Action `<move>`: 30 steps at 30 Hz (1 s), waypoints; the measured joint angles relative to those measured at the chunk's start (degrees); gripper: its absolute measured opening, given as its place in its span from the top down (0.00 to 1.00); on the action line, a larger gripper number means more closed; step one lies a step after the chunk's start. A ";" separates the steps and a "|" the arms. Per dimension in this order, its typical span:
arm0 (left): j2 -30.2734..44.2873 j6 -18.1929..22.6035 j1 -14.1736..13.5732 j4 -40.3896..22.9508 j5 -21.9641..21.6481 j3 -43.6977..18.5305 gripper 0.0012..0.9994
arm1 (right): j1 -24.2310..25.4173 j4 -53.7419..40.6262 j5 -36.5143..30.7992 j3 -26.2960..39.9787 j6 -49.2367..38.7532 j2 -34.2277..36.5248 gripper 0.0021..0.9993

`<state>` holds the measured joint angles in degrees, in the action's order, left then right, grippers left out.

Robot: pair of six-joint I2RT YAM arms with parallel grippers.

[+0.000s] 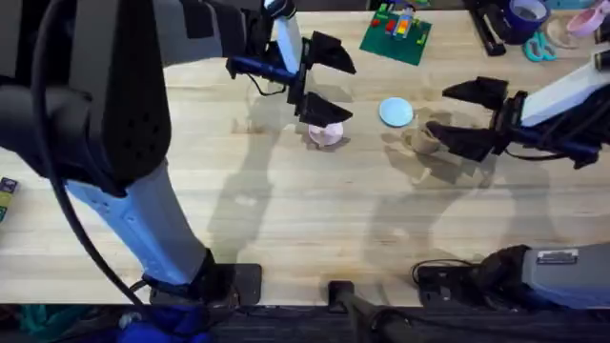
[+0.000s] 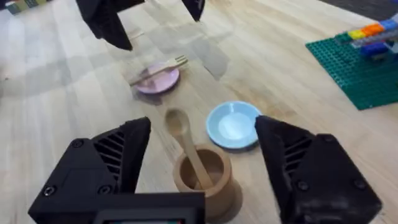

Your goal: Pick up a utensil and set it on the pink plate, then put the other utensil in the container.

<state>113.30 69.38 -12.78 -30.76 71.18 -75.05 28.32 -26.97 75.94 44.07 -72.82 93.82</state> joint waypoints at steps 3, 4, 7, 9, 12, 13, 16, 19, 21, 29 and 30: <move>0.00 0.00 0.00 -0.01 0.00 0.00 0.01 | -0.26 -1.00 0.04 0.00 0.42 -3.24 0.00; 0.00 0.00 0.00 -0.01 0.00 0.00 0.01 | -0.45 -1.13 0.02 0.00 0.43 -4.25 0.00; 0.00 0.00 0.00 -0.01 0.00 0.00 0.01 | -1.68 -1.23 0.07 0.00 0.50 -7.51 0.00; 0.00 0.00 0.00 -0.02 0.00 0.00 0.01 | -2.55 -1.28 0.11 0.00 0.59 -9.56 0.00; 0.00 0.00 0.00 -0.02 0.00 0.00 0.01 | -3.84 -1.32 0.15 0.00 1.08 -12.50 0.00; 0.00 0.00 0.00 -0.02 0.00 0.00 0.01 | -4.24 -1.32 0.16 0.00 1.43 -13.31 0.00; 0.00 0.00 0.00 -0.02 0.00 0.00 0.01 | -5.68 -1.33 0.17 0.06 3.55 -15.96 0.00; 0.00 0.00 0.00 -0.01 0.00 0.00 0.01 | -7.12 -1.38 -0.06 0.83 7.53 -18.02 0.00; 0.00 -0.02 0.00 0.00 0.00 0.00 0.01 | -8.00 -1.36 -0.29 1.82 12.45 -19.28 0.00; 0.00 0.49 0.00 2.61 0.09 0.00 0.01 | -9.40 -1.43 -8.29 5.62 30.79 -25.51 0.00; 0.00 0.71 0.00 3.87 0.17 0.00 0.01 | -9.40 -1.40 -9.35 6.07 32.45 -26.37 0.00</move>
<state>113.30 70.10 -12.78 -26.89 71.35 -75.05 18.92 -28.38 66.59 50.14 -40.37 67.46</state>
